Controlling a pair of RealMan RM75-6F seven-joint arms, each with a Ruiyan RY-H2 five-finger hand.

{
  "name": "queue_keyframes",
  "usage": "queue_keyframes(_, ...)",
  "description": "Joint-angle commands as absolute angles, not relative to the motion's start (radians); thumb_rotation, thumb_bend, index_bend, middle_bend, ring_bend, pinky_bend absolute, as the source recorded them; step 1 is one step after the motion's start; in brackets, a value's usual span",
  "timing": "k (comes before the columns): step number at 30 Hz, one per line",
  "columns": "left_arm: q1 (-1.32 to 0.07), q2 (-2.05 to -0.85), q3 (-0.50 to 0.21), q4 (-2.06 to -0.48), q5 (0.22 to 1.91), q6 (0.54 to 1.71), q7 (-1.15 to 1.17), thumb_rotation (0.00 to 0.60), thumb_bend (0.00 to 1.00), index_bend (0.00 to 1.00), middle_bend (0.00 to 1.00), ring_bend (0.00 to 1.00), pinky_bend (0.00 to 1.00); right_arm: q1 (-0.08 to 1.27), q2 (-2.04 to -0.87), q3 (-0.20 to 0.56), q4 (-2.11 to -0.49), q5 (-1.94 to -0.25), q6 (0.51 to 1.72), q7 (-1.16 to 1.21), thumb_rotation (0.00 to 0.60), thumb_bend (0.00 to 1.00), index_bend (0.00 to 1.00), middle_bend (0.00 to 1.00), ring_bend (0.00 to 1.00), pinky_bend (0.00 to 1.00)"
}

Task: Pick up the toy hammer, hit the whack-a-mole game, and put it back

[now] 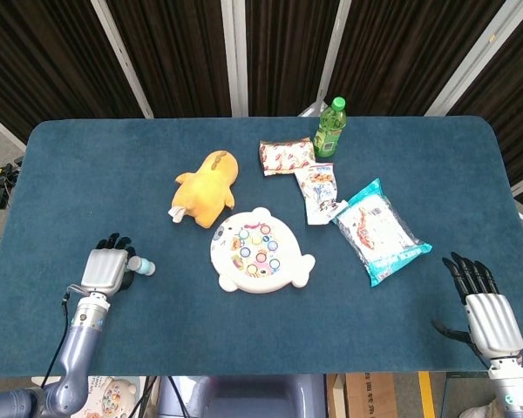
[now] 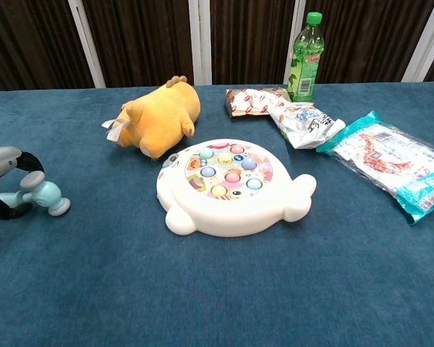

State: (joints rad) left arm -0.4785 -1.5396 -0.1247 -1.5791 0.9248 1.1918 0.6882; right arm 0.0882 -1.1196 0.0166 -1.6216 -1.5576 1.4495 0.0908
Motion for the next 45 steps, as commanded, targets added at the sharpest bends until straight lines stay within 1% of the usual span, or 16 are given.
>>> queue_keyframes(1,-0.480,-1.540,-0.125,-1.580,0.922,1.193,0.687,0.600,0.42,0.49,0.20,0.09,0.20,0.088,-1.120,0.017,-1.621,-1.559,1.450,0.091,0.600,0.17,0.00,0.00,0.00,0.00)
queue_keyframes(4,-0.483,-1.542,-0.125,-1.580,0.916,1.193,0.690,0.600,0.42,0.49,0.21,0.09,0.20,0.088,-1.119,0.016,-1.622,-1.559,1.450,0.091,0.600,0.17,0.00,0.00,0.00,0.00)
queue_keyframes(7,-0.485,-1.544,-0.123,-1.579,0.914,1.194,0.693,0.600,0.45,0.50,0.22,0.11,0.22,0.088,-1.119,0.016,-1.622,-1.559,1.450,0.092,0.600,0.17,0.00,0.00,0.00,0.00)
queue_keyframes(9,-0.487,-1.547,-0.122,-1.579,0.914,1.195,0.693,0.600,0.48,0.50,0.23,0.14,0.25,0.088,-1.119,0.016,-1.623,-1.558,1.449,0.091,0.600,0.17,0.00,0.00,0.00,0.00)
queue_keyframes(11,-0.487,-1.551,-0.120,-1.577,0.916,1.199,0.693,0.600,0.50,0.51,0.26,0.18,0.31,0.088,-1.119,0.016,-1.623,-1.558,1.449,0.091,0.600,0.17,0.00,0.00,0.00,0.00)
queue_keyframes(15,-0.488,-1.556,-0.118,-1.574,0.916,1.202,0.688,0.600,0.54,0.56,0.34,0.26,0.40,0.088,-1.119,0.016,-1.623,-1.558,1.449,0.091,0.600,0.17,0.00,0.00,0.00,0.00)
queue_keyframes(21,-0.488,-1.557,-0.117,-1.569,0.942,1.211,0.667,0.600,0.61,0.60,0.42,0.33,0.48,0.088,-1.118,0.017,-1.624,-1.556,1.448,0.093,0.600,0.17,0.00,0.00,0.00,0.00)
queue_keyframes(30,-0.494,-1.526,-0.122,-1.602,0.991,1.218,0.640,0.600,0.64,0.61,0.43,0.34,0.49,0.088,-1.117,0.017,-1.629,-1.550,1.444,0.094,0.600,0.17,0.00,0.00,0.00,0.00)
queue_keyframes(37,-0.526,-1.465,-0.125,-1.671,1.053,1.219,0.685,0.600,0.64,0.61,0.44,0.34,0.49,0.086,-1.116,0.016,-1.628,-1.558,1.451,0.091,0.600,0.17,0.00,0.00,0.00,0.00)
queue_keyframes(45,-0.597,-1.385,-0.197,-1.822,1.026,1.218,0.797,0.600,0.64,0.61,0.44,0.34,0.49,0.087,-1.118,0.017,-1.627,-1.560,1.451,0.089,0.600,0.17,0.00,0.00,0.00,0.00)
